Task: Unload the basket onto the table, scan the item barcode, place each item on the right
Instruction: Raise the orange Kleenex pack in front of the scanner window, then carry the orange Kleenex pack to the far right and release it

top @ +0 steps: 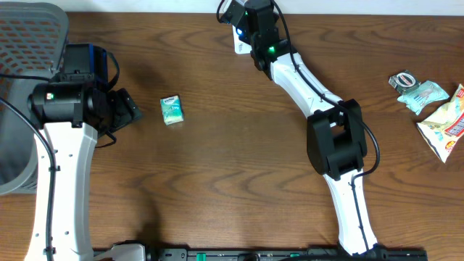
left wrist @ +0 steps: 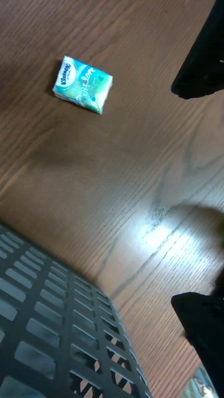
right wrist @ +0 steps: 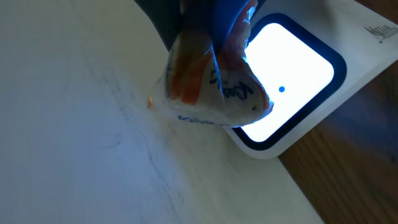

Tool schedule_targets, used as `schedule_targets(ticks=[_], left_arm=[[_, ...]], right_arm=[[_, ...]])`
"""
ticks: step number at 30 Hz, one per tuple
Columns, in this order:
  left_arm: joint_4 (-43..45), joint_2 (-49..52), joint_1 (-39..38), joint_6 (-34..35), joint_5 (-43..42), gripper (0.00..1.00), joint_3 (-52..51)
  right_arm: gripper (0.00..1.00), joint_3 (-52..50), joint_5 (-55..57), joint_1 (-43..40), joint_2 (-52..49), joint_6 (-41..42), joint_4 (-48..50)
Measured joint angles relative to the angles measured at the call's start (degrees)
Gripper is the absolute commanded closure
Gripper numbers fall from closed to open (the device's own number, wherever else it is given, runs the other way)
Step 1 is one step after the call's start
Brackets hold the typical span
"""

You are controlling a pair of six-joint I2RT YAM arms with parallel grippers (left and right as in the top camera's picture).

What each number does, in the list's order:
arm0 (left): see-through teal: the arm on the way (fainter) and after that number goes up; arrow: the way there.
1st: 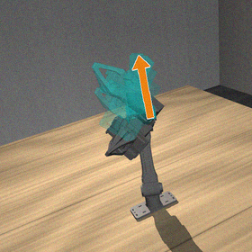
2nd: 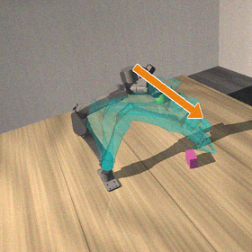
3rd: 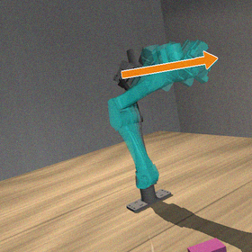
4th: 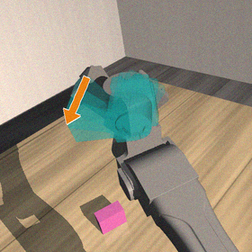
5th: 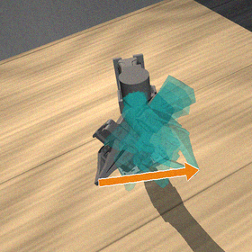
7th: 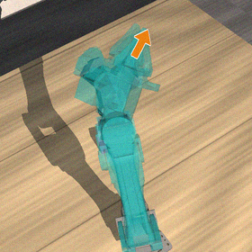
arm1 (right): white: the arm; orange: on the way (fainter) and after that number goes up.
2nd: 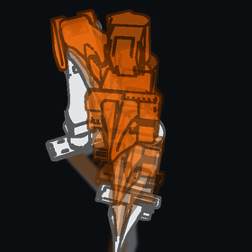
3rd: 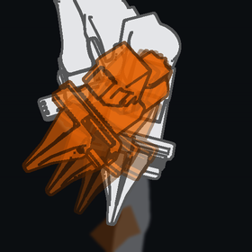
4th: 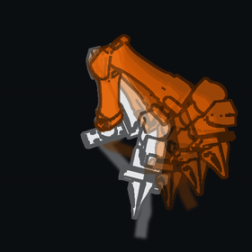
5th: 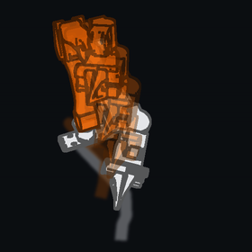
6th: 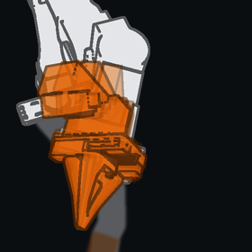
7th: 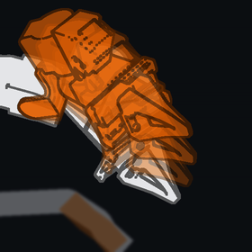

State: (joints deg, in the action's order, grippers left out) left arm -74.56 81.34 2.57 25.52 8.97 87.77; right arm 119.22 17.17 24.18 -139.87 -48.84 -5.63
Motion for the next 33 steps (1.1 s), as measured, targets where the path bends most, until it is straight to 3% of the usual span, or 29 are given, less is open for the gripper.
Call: schedule_targets(ticks=[22,33], left_arm=[[-0.02,0.00,0.00,0.00,0.00,0.02,0.00],[-0.02,0.00,0.00,0.00,0.00,0.02,0.00]], right_arm=[[0.99,0.00,-2.19,0.61,-0.02,-16.41,-1.03],[0.99,0.00,-0.28,0.66,-0.02,-17.92,4.76]])
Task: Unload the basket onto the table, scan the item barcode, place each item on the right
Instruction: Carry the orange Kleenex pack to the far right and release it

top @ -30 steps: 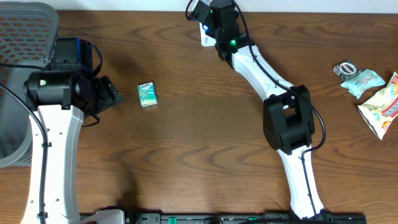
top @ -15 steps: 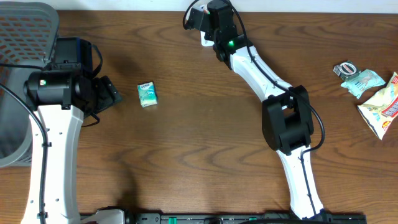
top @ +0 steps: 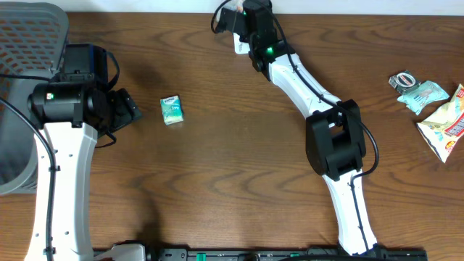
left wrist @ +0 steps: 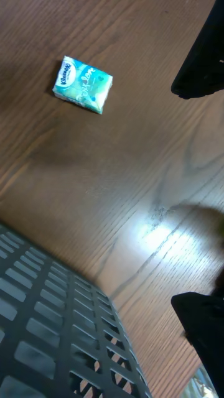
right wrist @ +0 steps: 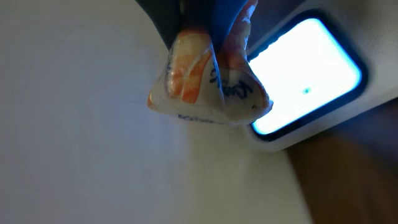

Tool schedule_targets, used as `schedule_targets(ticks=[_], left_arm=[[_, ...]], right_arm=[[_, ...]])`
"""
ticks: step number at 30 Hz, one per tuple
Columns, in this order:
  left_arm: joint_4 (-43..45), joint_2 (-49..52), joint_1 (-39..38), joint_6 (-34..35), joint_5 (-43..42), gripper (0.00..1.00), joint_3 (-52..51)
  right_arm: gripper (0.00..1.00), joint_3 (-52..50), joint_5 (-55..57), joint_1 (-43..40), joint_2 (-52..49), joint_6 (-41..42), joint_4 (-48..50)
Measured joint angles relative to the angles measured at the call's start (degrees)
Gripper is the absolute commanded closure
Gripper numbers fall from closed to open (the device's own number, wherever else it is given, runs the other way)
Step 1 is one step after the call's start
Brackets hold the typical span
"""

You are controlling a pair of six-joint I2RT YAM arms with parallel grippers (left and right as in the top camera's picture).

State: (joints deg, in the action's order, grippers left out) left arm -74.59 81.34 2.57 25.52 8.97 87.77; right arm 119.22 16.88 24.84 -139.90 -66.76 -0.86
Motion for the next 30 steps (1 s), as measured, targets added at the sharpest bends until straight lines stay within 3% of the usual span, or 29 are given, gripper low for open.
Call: schedule_targets(ticks=[7,15,21,30], left_arm=[[0.02,0.00,0.02,0.00,0.00,0.02,0.00],[0.00,0.00,0.00,0.02,0.00,0.02,0.00],[0.02,0.00,0.00,0.00,0.00,0.02,0.00],[0.02,0.00,0.02,0.00,0.00,0.02,0.00]], right_arm=[[0.99,0.00,7.45,0.26,0.00,2.12,2.16],[0.99,-0.02,13.16,-0.31,1.25,7.48,-14.95],[0.99,-0.02,13.77,-3.72,8.57,16.13,-24.68],[0.99,1.05,14.75,-18.08,20.09,34.45,-41.59]])
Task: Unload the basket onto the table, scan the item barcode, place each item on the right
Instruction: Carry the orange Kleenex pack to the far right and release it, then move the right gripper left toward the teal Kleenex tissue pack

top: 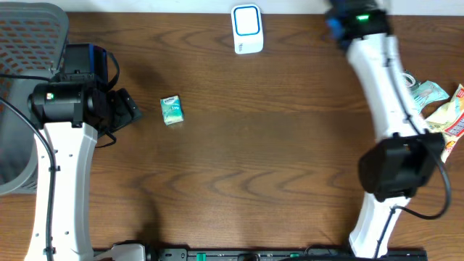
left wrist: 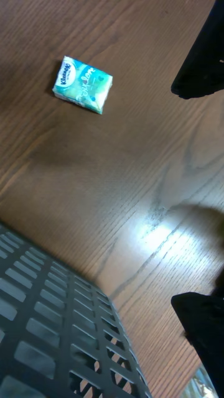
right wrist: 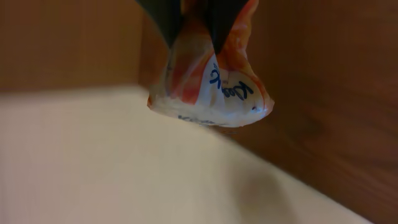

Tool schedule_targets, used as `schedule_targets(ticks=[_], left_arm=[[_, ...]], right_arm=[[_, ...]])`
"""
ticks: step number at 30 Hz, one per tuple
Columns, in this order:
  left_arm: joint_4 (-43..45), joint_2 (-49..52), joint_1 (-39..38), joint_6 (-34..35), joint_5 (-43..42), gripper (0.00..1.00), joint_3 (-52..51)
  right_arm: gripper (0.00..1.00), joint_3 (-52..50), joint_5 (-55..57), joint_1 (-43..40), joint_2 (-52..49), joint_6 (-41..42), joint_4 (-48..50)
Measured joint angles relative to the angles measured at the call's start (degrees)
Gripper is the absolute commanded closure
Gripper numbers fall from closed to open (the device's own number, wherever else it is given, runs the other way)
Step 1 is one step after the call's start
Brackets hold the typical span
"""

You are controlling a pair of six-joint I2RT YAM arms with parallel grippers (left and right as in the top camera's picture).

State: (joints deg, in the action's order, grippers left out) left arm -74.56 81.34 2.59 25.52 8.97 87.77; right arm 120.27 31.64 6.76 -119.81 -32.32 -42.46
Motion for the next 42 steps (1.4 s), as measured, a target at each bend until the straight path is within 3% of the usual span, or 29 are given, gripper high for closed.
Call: schedule_targets(ticks=[5,11,19,21,25,26,27,28,33,42], left_arm=[[0.00,0.00,-0.02,0.00,0.00,0.02,0.00],[-0.02,0.00,-0.02,0.00,0.00,0.02,0.00],[-0.02,0.00,0.00,0.00,0.00,0.02,0.00],[-0.02,0.00,-0.02,0.00,0.00,0.03,0.00],[-0.02,0.00,-0.02,0.00,0.00,0.02,0.00],[0.00,0.00,-0.02,0.00,0.00,0.03,0.00],[-0.02,0.00,0.00,0.00,0.00,0.02,0.00],[-0.02,0.00,-0.02,0.00,0.00,0.02,0.00],[-0.02,0.00,0.00,0.02,0.00,0.02,0.00],[-0.02,0.00,0.00,0.00,0.00,0.02,0.00]], right_arm=[[0.99,-0.70,-2.86,-8.72,-1.20,8.04,-7.10],[0.99,-2.23,-7.76,-16.52,-1.73,16.52,-8.92],[0.97,-7.96,-9.20,-22.40,-1.73,20.74,-8.94],[0.83,-9.51,-9.38,-23.28,-1.73,21.18,-8.94],[0.81,-10.43,-9.66,-24.65,-1.79,22.27,-9.60],[0.70,-10.43,-9.66,-24.94,-1.79,22.71,-9.84],[0.39,-10.43,-9.64,-25.24,-1.79,23.15,-10.14],[0.16,-10.43,-9.68,-25.44,-1.79,23.50,-10.45],[0.01,-10.43,-9.81,-25.97,-1.79,23.98,-11.56],[0.01,-10.43,-12.13,-24.37,-1.55,24.37,-10.23]])
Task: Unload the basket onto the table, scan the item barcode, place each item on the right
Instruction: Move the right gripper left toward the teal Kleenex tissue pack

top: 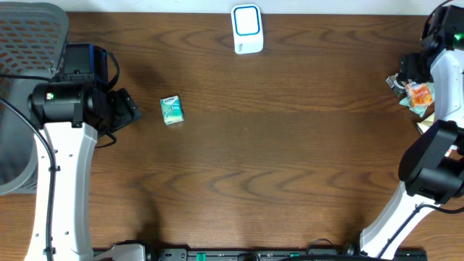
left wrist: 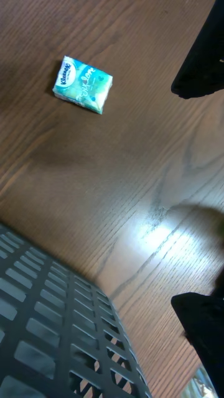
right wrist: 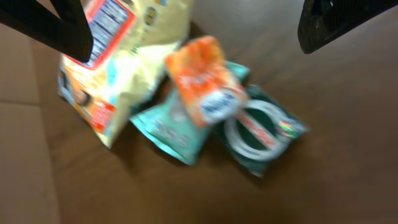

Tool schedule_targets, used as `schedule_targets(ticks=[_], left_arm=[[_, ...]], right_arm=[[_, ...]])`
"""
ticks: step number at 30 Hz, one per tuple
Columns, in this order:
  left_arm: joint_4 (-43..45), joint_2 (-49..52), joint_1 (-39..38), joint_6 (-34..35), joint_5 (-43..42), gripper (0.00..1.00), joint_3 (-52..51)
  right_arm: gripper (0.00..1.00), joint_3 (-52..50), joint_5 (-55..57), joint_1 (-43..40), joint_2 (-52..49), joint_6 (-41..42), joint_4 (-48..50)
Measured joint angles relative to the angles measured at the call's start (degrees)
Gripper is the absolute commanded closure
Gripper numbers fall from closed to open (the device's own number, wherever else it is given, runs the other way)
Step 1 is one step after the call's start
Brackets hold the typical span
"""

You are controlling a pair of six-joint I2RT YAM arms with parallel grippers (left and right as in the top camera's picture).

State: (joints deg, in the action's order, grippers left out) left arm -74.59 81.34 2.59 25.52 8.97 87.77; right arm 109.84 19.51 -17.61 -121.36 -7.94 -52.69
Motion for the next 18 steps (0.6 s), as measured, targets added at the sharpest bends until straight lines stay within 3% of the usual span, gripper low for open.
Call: schedule_targets(ticks=[11,18], left_arm=[[0.00,0.00,-0.02,0.02,0.00,0.02,0.00],[0.00,0.00,0.00,0.00,0.00,0.02,0.00]], right_arm=[[0.01,-0.04,-20.06,7.02,7.10,0.02,3.26],[0.01,-0.07,-42.56,11.34,7.85,0.07,1.51]])
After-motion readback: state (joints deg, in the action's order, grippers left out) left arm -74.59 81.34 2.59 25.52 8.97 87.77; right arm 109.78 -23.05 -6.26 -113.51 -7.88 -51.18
